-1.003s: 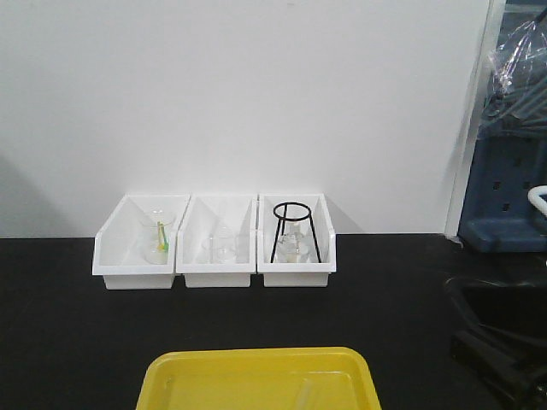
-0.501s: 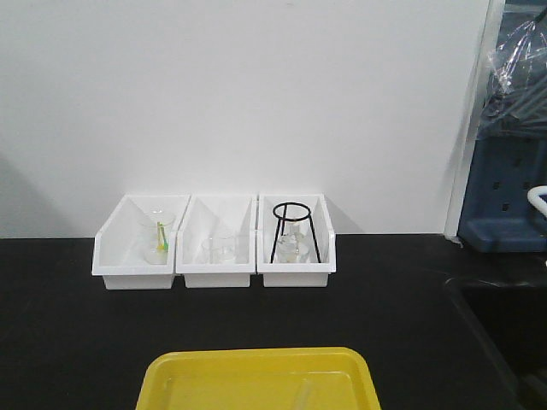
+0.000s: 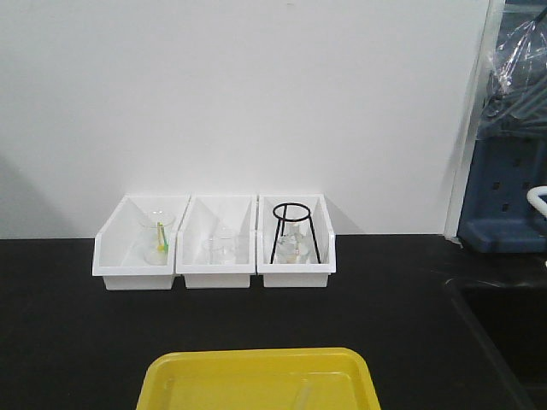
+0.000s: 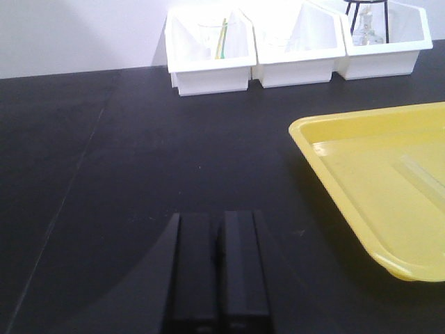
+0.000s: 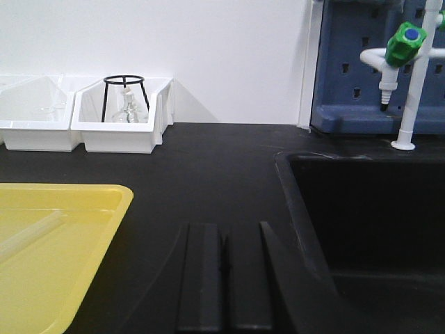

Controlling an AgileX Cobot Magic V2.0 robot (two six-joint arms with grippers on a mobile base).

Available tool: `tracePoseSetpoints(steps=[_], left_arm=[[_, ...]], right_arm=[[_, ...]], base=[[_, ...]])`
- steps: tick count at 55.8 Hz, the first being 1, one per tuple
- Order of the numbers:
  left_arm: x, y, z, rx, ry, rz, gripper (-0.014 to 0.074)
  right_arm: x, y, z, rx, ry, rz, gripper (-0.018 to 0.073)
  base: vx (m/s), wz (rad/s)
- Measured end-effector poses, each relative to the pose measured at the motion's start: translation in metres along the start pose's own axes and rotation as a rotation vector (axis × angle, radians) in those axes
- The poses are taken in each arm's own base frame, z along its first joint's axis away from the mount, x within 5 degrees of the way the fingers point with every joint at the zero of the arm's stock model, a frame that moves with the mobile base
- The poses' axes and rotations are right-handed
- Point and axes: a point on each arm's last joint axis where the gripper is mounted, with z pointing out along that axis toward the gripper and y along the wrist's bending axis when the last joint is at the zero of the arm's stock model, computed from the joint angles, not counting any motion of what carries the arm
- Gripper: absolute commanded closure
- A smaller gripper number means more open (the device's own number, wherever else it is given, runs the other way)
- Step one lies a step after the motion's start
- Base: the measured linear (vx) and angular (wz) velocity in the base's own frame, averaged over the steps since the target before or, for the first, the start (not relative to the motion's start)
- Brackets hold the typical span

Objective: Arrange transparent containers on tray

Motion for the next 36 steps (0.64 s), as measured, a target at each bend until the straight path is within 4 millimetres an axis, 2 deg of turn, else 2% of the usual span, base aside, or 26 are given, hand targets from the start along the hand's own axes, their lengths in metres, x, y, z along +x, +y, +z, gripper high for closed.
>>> tracePoseSetpoints(steps=[13, 36], left_arm=[[0.0004, 0.0001, 0.0, -0.002, 0.005, 0.0, 0.0597], [0.0003, 0.0001, 0.0, -0.002, 0.004, 0.001, 0.0597]], right_arm=[[0.0072, -0.0001, -0.0006, 0.001, 0.074, -0.002, 0.0571], [0.0081, -0.0001, -0.0006, 0.001, 0.084, -0.002, 0.0571]], base=[[0.0, 0.0], [0.0, 0.0]])
